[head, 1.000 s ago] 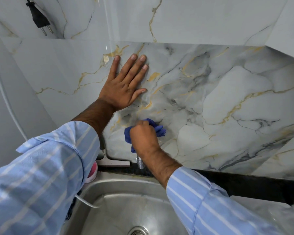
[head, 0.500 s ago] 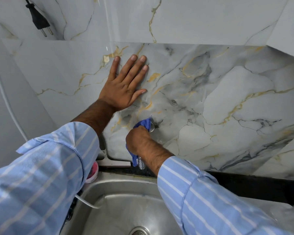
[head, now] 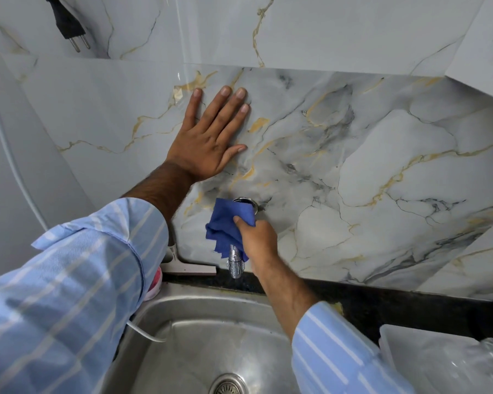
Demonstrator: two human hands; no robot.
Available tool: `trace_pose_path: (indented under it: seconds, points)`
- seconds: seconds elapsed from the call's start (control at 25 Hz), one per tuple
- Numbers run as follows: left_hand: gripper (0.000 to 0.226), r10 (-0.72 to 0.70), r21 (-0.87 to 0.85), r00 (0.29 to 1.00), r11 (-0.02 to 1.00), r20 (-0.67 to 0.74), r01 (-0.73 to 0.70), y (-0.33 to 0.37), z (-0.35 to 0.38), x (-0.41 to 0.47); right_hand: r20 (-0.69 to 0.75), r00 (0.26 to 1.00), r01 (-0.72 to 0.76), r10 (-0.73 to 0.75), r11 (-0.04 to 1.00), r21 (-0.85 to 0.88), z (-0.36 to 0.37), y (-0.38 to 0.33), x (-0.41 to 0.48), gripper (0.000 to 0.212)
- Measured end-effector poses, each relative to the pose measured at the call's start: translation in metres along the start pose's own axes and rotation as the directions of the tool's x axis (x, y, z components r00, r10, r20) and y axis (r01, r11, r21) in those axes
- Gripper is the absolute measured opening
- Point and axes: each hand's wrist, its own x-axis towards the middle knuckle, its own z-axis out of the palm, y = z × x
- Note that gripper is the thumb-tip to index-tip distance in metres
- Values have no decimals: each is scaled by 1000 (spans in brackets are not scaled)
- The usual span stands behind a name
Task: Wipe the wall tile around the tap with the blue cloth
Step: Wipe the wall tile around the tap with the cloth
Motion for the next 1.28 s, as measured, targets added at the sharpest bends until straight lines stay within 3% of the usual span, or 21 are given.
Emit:
trace_pose_path:
  seconds: [0.08,0.2,0.32,0.44,0.68,0.8,0.96,1.16,1.28]
  points:
    - [75,-2,-6,1000,1000,3,2,0,1,0,87,981,-189,174,962,197,3,-11,18,30]
    - [74,12,11,1000,1000,6,-12,1,3,-1,253,934,-346,252,814,467,2,-19,35,35]
    - [74,1,6,1000,1000,9,-1,0,3,0,384,885,-434,263,765,475,-5,-14,35,29]
    - [73,7,4,1000,1000,26,-7,0,0,0,504,813,-502,292,790,352,-1,-10,25,39]
    - [73,2,7,1000,1000,27,-3,1,-1,1,200,970,-165,140,980,114,12,13,6,30]
    - [73,8,5,1000,1000,17,-8,1,0,1,137,989,47,-63,992,120,18,45,-15,31]
    - [73,16,4,1000,1000,4,-16,0,2,0,103,935,334,-340,940,78,19,89,-32,45]
    - [72,15,-1,1000,1000,-4,-15,0,2,1,165,887,436,-432,900,13,14,101,-26,49]
    - [72,17,-5,1000,1000,-6,-17,0,1,1,243,911,300,-333,940,164,12,101,-24,43]
